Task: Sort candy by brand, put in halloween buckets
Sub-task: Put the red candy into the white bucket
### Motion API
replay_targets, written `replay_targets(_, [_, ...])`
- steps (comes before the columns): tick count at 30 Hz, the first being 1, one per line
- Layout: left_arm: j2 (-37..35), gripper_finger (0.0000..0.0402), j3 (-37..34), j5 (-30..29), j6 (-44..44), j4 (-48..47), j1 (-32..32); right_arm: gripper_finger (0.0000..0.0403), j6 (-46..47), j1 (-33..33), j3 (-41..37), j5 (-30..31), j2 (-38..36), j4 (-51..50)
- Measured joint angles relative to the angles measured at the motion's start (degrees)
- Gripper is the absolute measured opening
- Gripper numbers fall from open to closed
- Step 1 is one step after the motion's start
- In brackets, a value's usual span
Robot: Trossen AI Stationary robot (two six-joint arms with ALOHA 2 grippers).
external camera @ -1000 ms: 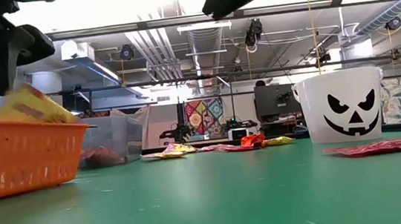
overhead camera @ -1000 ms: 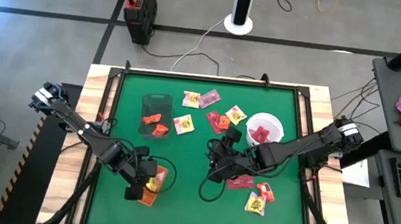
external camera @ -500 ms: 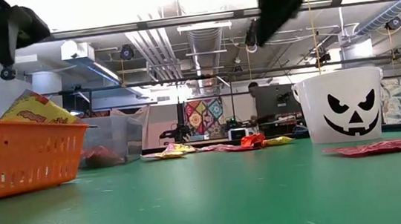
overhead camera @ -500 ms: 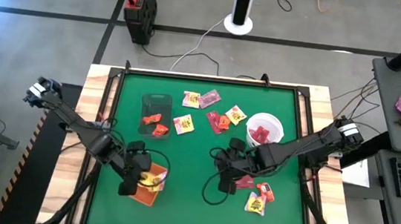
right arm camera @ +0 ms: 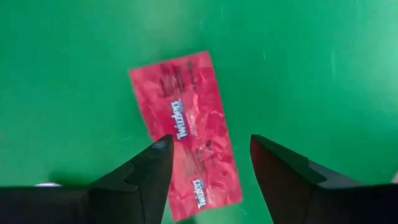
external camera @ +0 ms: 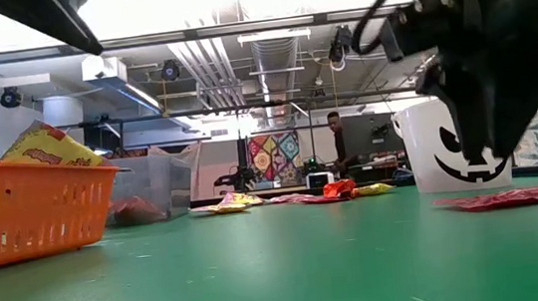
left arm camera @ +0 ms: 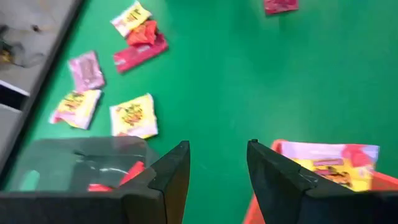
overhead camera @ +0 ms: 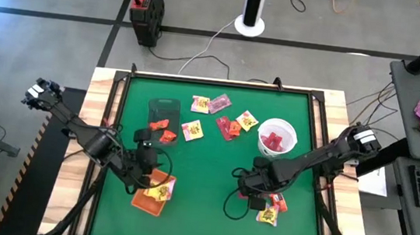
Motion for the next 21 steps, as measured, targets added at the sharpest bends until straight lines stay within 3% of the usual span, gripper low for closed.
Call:
replay_targets(13, [0.15, 0.0143, 0.0, -2.89, 4.94, 2.27, 0.17, 0.0201, 3.89, -0.02, -6.87, -1.5, 0.02, 7.27])
replay_targets(17, [0.15, 0.0143, 0.0, -3.07, 7.44, 3.73, 0.6, 0.0171, 3.89, -0.02, -7.53, -1.58, 0.0, 8.86])
replay_targets(21, [0.15, 0.0143, 0.0, -3.11, 8.87, 4.18, 1.01, 0.011, 4.48, -0.02, -8.96, -2.23, -0.02, 12.26])
